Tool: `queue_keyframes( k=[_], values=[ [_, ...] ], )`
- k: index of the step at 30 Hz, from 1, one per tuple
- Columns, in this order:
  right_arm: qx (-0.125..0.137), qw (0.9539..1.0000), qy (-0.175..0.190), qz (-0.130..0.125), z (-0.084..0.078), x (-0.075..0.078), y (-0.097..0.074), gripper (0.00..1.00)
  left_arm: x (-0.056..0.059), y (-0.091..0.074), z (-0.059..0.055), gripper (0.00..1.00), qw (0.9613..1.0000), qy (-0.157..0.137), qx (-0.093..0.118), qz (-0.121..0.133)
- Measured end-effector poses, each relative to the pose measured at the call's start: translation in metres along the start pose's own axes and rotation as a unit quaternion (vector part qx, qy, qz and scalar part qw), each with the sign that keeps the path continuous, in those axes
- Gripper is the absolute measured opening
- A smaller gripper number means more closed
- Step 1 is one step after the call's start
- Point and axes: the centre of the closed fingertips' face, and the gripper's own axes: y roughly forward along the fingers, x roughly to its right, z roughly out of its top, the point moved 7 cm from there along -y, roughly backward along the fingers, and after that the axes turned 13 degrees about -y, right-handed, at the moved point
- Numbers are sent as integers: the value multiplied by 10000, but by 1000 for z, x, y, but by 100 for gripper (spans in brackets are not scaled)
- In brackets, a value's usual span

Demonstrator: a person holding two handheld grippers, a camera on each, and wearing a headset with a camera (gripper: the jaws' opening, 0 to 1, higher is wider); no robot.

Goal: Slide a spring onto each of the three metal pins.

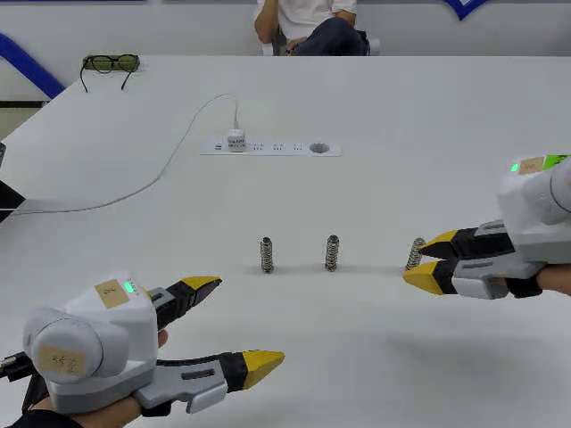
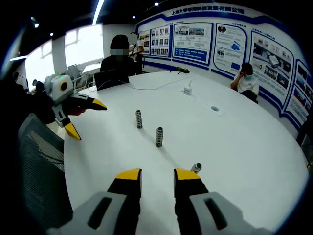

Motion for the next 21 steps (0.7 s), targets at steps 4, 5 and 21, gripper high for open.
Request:
queue_keyframes(
  k=[4,5,21],
  values=[
    [47,9999,128,-93,-11,3,-7,30,-1,0,0,73,10000,-5,-14,12],
    [44,9998,148,-121,-13,4,-8,30,-1,0,0,73,10000,-8,-17,12],
    [473,9973,418,-383,-35,8,-17,45,-5,1,-3,73,9999,-110,-35,84]
  ],
)
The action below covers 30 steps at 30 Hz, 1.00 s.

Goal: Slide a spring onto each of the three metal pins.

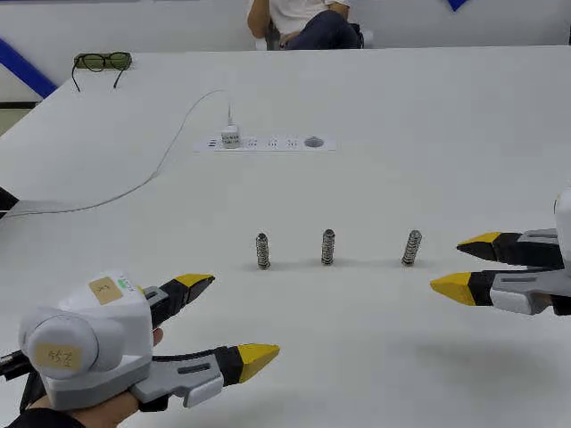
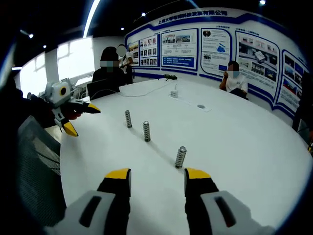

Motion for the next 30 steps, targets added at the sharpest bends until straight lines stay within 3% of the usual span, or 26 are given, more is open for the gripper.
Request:
queue_keyframes(
  k=[15,30],
  values=[
    [289,9994,-86,-172,-12,2,1,60,-2,-3,-4,74,9998,-145,48,125],
    [410,9988,-31,-256,-12,4,3,63,-2,-5,-7,74,9993,-267,110,229]
  ],
)
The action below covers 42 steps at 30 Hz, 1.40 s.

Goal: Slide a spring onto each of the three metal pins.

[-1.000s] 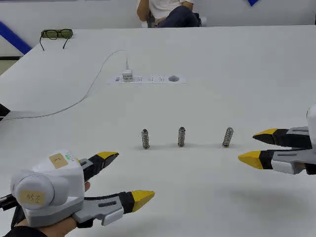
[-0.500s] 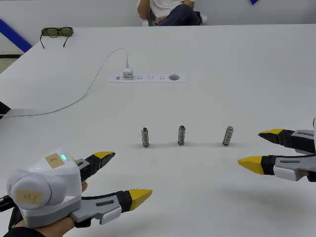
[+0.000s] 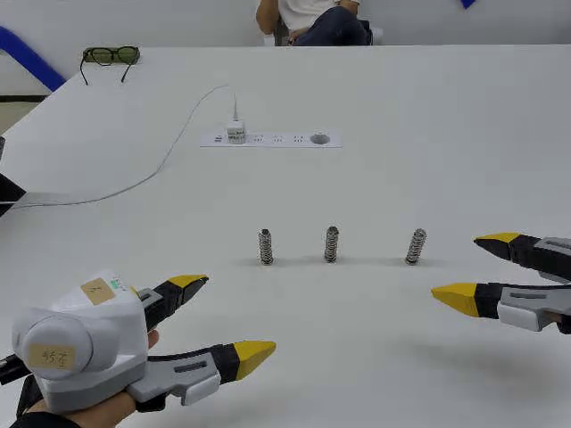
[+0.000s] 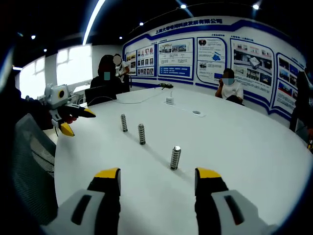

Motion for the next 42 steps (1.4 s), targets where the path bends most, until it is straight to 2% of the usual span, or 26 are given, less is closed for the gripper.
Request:
queue_keyframes(
  k=[9,42],
  values=[
    [54,10000,7,19,1,-1,1,64,0,-2,-1,74,10000,-25,-1,16],
    [-47,10000,54,-23,-4,-1,1,64,-6,3,-4,74,9999,-109,9,-29]
  ],
)
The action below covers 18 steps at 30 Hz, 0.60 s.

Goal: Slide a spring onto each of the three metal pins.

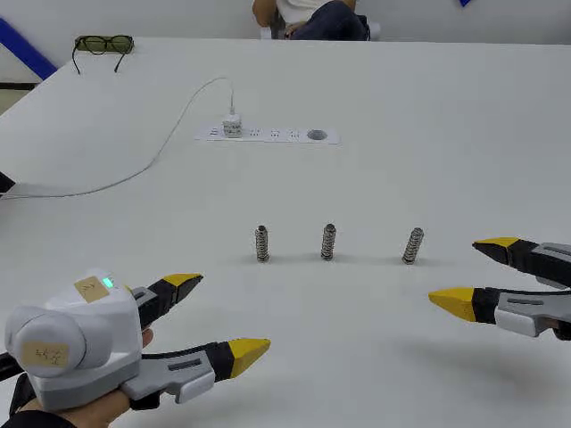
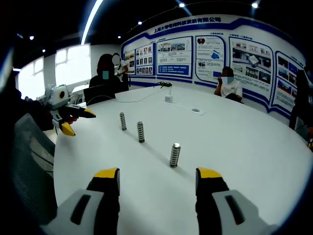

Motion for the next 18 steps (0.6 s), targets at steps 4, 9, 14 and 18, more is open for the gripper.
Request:
queue_keyframes(
  k=[4,9,14,18],
  values=[
    [1,10000,-10,12,0,0,0,64,0,0,0,74,10000,8,2,7],
    [24,10000,-4,7,0,1,0,64,0,-2,3,74,10000,31,4,25],
    [58,10000,0,21,1,1,0,64,0,-2,5,74,10000,63,9,43],
    [64,10000,-10,44,1,0,0,64,1,-2,6,74,10000,82,13,49]
  ],
)
